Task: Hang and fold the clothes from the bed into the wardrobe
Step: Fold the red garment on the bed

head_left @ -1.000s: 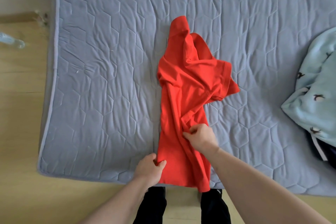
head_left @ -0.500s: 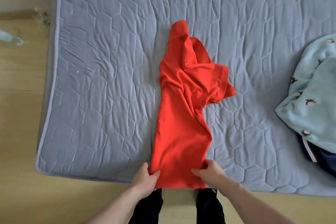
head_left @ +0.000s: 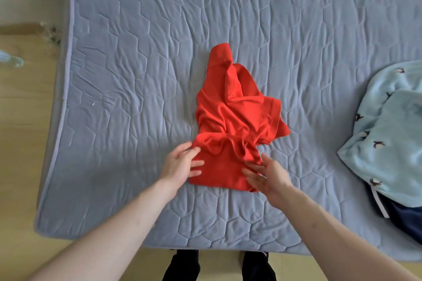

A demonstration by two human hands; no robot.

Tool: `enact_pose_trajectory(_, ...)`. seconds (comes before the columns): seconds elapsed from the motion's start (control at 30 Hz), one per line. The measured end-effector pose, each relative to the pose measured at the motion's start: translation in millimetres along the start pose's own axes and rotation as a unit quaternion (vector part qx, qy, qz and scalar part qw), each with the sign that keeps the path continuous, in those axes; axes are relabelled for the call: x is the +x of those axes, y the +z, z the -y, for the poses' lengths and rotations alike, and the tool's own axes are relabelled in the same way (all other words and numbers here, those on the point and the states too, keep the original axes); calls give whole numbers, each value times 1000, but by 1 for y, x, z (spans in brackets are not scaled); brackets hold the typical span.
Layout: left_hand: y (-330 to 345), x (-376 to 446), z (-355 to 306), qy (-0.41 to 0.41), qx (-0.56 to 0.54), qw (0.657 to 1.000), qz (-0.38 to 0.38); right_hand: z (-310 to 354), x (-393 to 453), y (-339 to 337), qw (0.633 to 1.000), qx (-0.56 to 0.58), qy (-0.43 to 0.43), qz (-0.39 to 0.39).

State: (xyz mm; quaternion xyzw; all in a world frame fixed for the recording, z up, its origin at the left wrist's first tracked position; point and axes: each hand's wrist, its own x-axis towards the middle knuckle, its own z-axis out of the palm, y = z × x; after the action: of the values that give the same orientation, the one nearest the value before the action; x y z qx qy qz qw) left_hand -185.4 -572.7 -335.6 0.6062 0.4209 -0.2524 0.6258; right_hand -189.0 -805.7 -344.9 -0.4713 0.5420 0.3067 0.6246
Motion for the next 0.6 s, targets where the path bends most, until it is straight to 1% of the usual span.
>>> enact_pose_trajectory(0.03, 2, 9, -1, 12, 20, 1000, 8, 4, 6, 5, 1000, -1, -12, 7)
enact_pose_trajectory(0.07, 4, 19, 2, 26, 54, 998, 7, 3, 13, 9, 999, -29, -34, -6)
enact_pose_trajectory(0.1, 4, 28, 6, 38, 101, 994, -6, -1, 20, 12, 993, -90, -68, -37)
enact_pose_trajectory(0.13, 4, 33, 11, 39, 161, 986, -26, -6, 25, 15, 975, -183, -102, -76)
enact_pose_trajectory(0.17, 3, 37, 18, 29, 228, 972, -48, -12, 30, 16, 946, -271, -135, -112)
enact_pose_trajectory(0.2, 2, 41, 28, 12, 284, 957, -62, -20, 35, 17, 920, -333, -153, -141)
enact_pose_trajectory(0.23, 1, 43, 36, -13, 317, 946, -66, -26, 39, 18, 909, -357, -148, -154)
enact_pose_trajectory(0.27, 0, 45, 44, -39, 325, 943, -66, -31, 42, 18, 913, -357, -126, -153)
enact_pose_trajectory(0.33, 0, 48, 54, -83, 301, 948, -59, -39, 50, 17, 924, -349, -87, -132)
enact_pose_trajectory(0.4, 2, 48, 57, -99, 293, 950, -44, -39, 52, 12, 933, -339, -65, -102)
enact_pose_trajectory(0.5, 0, 33, 56, -100, 312, 945, -13, -37, 39, -1, 953, -298, -22, -47)
enact_pose_trajectory(0.6, -14, -3, 59, -137, 345, 928, 18, -43, 12, -18, 955, -292, 48, -9)
